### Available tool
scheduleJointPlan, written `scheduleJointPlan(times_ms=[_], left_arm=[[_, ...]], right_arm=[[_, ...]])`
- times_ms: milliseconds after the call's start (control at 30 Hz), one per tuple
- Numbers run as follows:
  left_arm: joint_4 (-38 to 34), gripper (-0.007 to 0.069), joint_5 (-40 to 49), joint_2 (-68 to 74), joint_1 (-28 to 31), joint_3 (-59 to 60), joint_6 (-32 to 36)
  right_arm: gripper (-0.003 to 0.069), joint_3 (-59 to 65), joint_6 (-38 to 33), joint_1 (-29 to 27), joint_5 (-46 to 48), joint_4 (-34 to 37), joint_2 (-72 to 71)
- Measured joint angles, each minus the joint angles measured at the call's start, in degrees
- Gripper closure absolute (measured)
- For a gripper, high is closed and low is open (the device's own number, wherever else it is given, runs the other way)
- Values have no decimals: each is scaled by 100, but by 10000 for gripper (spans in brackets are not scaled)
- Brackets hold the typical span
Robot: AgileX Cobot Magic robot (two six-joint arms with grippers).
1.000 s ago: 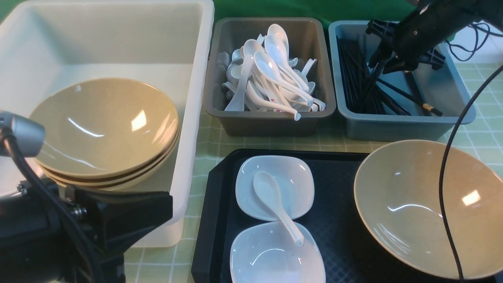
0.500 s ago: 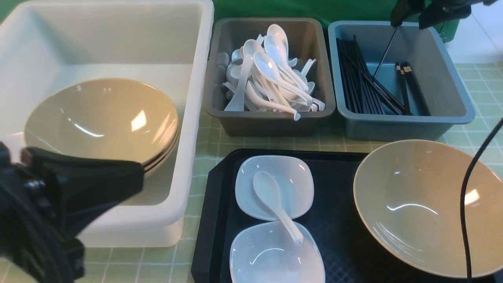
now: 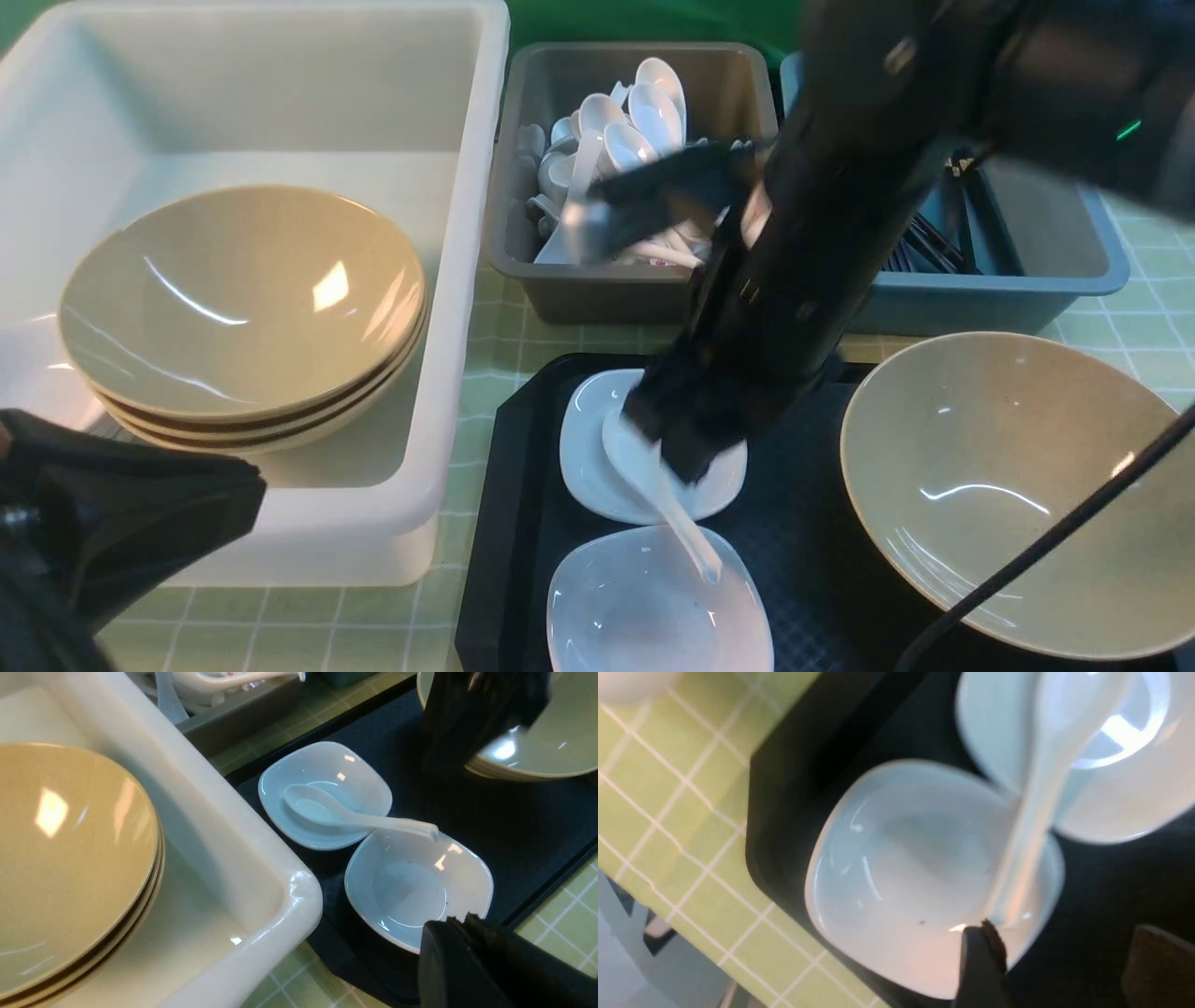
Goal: On green table put chopsticks spoon bowls plates into blue grey white boxes.
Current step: 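Reach down and grasp the white spoon resting in the bowl with the right gripper, then place the white spoon into the bin of spoons with the right gripper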
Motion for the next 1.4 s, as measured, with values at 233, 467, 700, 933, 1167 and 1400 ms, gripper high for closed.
scheduleJointPlan(times_ms=[233,467,700,933,1167,1400], left_arm=[[-6,625,10,-346,-5,0,0],[-64,625,34,-379,-5,0,5],[-180,625,39,-379,-5,0,5],[-180,625,30,-379,-5,0,5],[-180,625,-178,-379,-5,0,5],[-187,625,-330,-379,-5,0,5]], right_arm=[[253,38,417,37,-80,77,760],[258,38,514,37,-46,108,1233],[441,4,362,13,149,152,1269],[529,-256,188,-173,161,177,945],[529,-975,-48,-477,147,201,499],[529,-1680,425,-1097,-960,256,525]])
